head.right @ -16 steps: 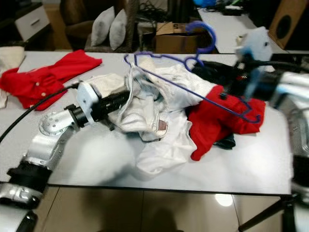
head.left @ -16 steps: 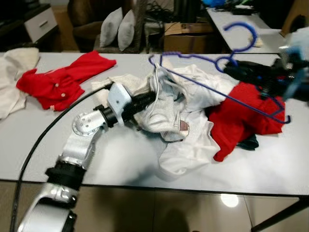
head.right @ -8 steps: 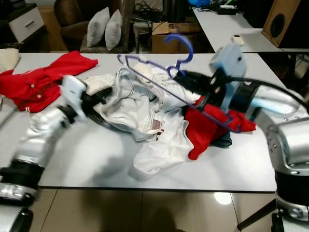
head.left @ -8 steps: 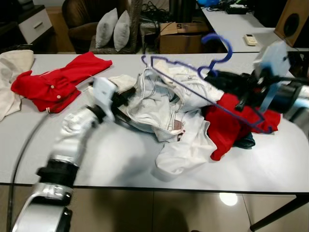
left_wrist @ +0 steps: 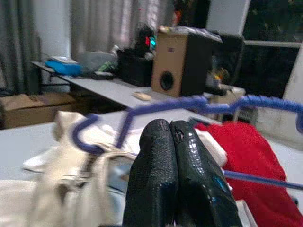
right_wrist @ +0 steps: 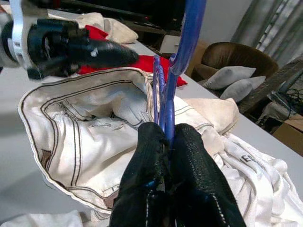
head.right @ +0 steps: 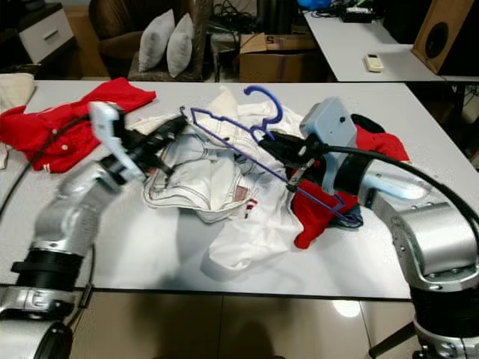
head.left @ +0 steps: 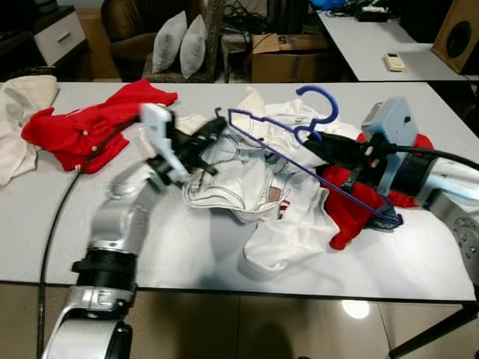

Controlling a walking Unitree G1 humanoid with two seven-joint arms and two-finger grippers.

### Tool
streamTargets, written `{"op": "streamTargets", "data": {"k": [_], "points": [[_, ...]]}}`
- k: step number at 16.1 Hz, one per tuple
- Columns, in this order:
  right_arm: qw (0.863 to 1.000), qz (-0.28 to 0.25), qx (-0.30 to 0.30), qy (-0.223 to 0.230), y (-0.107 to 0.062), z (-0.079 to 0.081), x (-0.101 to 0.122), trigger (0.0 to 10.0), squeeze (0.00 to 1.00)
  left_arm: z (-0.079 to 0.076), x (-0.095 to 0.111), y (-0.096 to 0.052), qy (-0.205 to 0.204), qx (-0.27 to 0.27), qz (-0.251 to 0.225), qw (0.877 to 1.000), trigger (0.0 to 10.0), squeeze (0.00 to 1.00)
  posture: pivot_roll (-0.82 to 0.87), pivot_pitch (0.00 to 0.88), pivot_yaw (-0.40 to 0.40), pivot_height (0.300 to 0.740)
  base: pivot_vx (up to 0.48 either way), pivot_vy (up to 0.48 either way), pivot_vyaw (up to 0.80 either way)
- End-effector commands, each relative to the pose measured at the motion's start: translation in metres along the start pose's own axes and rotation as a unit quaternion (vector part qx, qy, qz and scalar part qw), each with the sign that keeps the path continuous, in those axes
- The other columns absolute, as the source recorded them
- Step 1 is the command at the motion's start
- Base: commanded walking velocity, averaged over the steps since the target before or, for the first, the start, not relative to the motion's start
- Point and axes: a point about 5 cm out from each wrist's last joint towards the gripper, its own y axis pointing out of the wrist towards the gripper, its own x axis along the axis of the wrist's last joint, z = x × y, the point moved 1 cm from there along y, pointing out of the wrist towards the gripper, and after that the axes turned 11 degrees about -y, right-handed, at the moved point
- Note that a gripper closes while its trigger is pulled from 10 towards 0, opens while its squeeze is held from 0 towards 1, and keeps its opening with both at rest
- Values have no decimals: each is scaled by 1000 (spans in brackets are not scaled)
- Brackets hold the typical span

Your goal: Hang hanger

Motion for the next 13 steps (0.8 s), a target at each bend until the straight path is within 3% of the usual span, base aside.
{"op": "streamTargets", "data": {"k": [1, 2, 3, 4, 5, 7, 9, 13], "points": [[1000, -2, -4, -11, 3, 0, 5, 10000, 0, 2, -6, -2, 77, 2, 38, 996, 10000, 0, -239, 0, 99, 740, 0, 0, 0], [1000, -2, -5, -12, 3, 0, 6, 10000, 0, 2, -8, -2, 96, -3, 48, 994, 10000, 0, -239, 0, 100, 740, 0, 0, 0], [1000, -3, -6, -13, 3, 0, 6, 10000, 0, 2, -13, -5, 136, -9, 71, 988, 10000, 345, -239, 0, 100, 740, 0, 0, 0], [1000, -4, -6, -13, 3, 0, 7, 10000, 0, 3, -15, -6, 167, -7, 85, 982, 10000, 827, -240, 0, 100, 740, 0, 0, 0], [1000, -7, -5, -14, 3, 0, 8, 10000, 0, 7, -14, -8, 196, 5, 88, 977, 10000, 1000, -241, 0, 101, 740, 0, 0, 0], [1000, -11, 5, -16, 1, 2, 11, 10000, 0, 9, -1, -8, 257, 16, 46, 965, 10000, 1000, -242, 0, 102, 740, 0, 0, 0], [1000, -8, 14, -18, -2, 3, 10, 10000, 0, 4, 5, -13, 260, -22, 23, 965, 10000, 1000, -244, 0, 107, 740, 0, 0, 0], [1000, -8, 22, -19, -4, 5, 11, 10000, 0, 20, -3, -15, 254, 0, 76, 964, 10000, 1000, -248, 0, 117, 740, 0, 0, 0]]}}
